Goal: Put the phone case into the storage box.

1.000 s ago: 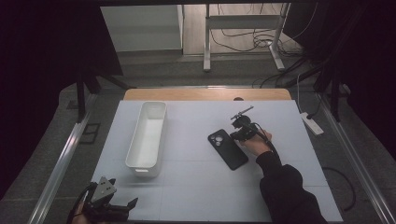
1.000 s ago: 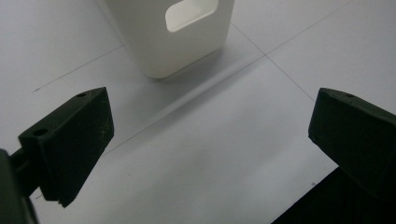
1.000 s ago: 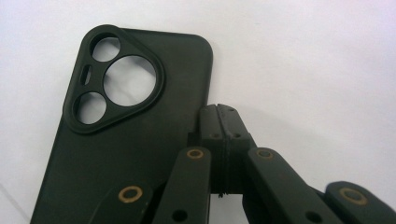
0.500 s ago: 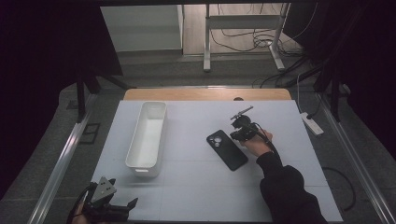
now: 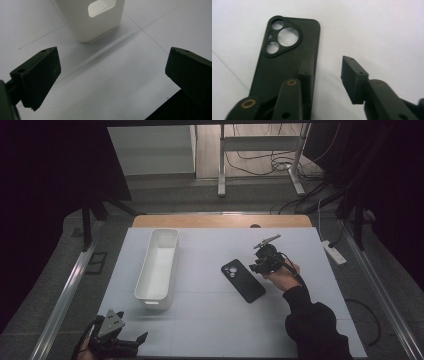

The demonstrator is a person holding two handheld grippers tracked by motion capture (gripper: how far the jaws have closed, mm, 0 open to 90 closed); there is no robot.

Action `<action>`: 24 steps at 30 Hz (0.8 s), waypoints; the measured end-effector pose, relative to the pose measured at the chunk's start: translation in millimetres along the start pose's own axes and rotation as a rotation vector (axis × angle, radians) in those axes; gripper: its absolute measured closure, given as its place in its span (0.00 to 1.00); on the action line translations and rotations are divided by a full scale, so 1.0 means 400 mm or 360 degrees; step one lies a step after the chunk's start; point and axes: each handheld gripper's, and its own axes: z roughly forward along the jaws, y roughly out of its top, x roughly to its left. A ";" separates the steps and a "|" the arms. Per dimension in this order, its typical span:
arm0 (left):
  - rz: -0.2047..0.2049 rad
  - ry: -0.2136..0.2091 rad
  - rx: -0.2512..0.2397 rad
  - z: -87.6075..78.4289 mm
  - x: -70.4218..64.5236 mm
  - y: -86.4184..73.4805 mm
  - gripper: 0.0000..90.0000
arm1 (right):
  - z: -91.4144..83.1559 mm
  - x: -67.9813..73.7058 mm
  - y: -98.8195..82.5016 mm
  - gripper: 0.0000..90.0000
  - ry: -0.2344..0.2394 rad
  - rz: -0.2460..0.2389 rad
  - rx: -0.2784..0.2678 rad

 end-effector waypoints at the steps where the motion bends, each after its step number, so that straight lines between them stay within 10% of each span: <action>1: 0.0000 -0.0001 -0.0001 0.000 0.000 0.000 0.01 | -0.002 0.000 -0.001 0.66 0.0014 0.0005 0.0006; 10: 0.0006 0.0000 0.0003 0.000 -0.001 0.000 0.01 | -0.025 0.009 -0.019 0.51 -0.0006 -0.0011 0.0019; 24: 0.0019 0.0004 0.0009 0.000 -0.002 0.001 0.01 | -0.049 0.012 -0.044 0.01 -0.0012 0.0105 0.0027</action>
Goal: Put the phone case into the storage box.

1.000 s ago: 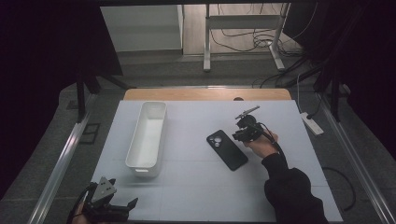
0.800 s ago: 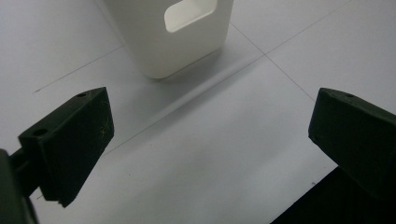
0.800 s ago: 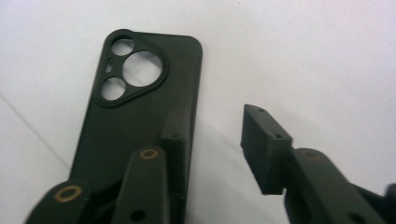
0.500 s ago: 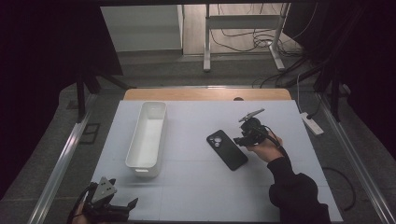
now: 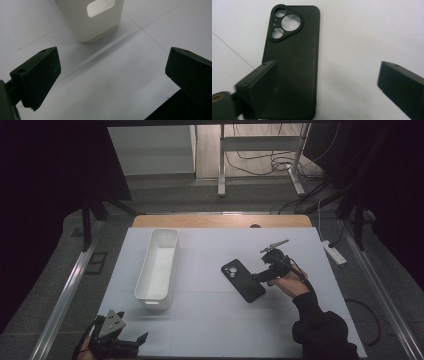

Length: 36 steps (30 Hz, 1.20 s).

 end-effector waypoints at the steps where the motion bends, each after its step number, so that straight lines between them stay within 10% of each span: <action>1: 0.0000 0.0000 0.0000 0.000 0.000 0.000 0.01 | 0.000 0.000 0.000 0.01 0.0000 0.0000 0.0000; 36: -0.0070 -0.0058 0.0010 0.001 0.013 0.001 0.00 | 0.047 0.098 0.014 0.00 0.0114 -0.0115 -0.0001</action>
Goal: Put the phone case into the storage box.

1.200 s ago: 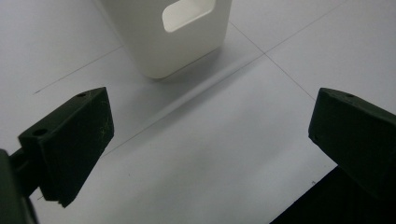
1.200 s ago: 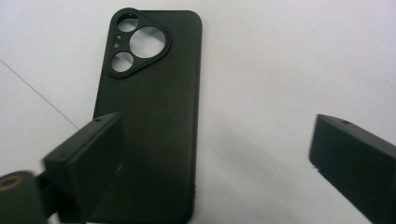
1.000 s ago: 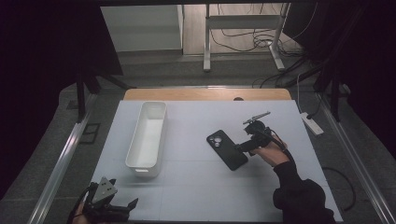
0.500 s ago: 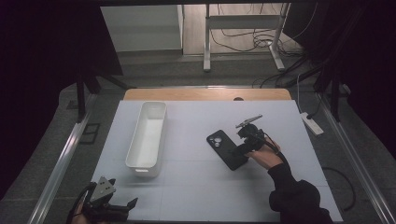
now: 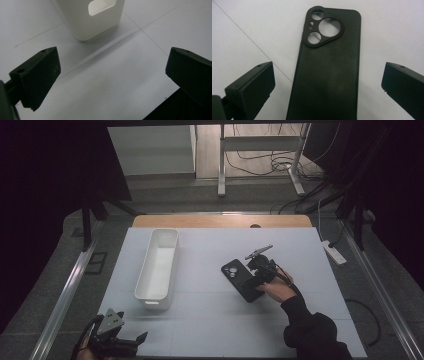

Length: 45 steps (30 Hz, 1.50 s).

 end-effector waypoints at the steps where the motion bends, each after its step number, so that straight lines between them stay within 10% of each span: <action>1: -0.0008 -0.0017 0.0005 0.000 0.000 0.000 0.00 | 0.002 0.001 0.000 0.00 0.0000 0.0004 0.0005; 25: -0.0031 -0.0067 -0.0011 -0.004 0.005 -0.002 0.00 | 0.090 0.014 -0.031 0.00 -0.0073 -0.0065 0.0182; 45: -0.0040 -0.0160 -0.0047 -0.009 0.015 -0.006 0.00 | 0.078 0.020 -0.034 0.12 -0.0079 -0.0065 0.0180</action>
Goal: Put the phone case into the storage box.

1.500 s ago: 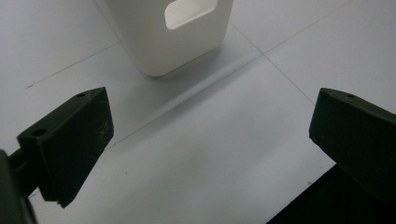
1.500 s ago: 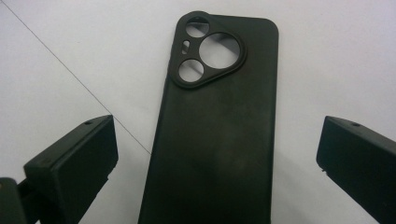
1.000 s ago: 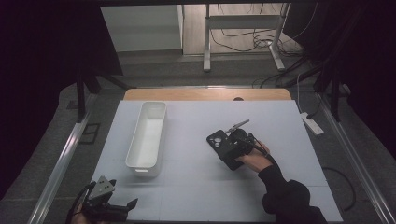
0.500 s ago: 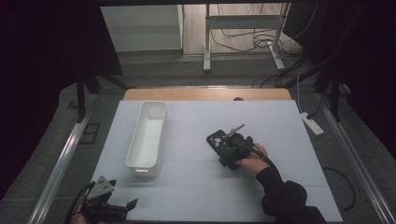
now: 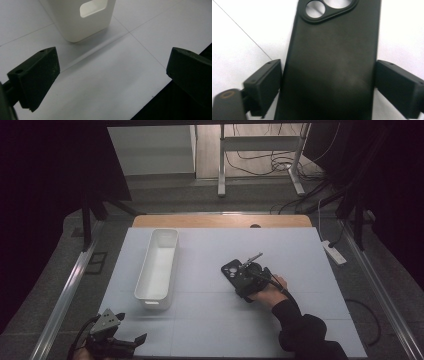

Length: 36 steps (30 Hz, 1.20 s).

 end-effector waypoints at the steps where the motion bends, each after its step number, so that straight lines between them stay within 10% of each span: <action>1: -0.0005 -0.0010 -0.0002 0.000 0.000 0.000 0.00 | -0.001 0.000 0.000 0.12 0.0002 0.0007 0.0002; 36: -0.0072 -0.0021 -0.0019 -0.004 0.015 0.002 0.00 | -0.086 0.005 -0.017 0.17 0.0059 -0.0100 -0.0162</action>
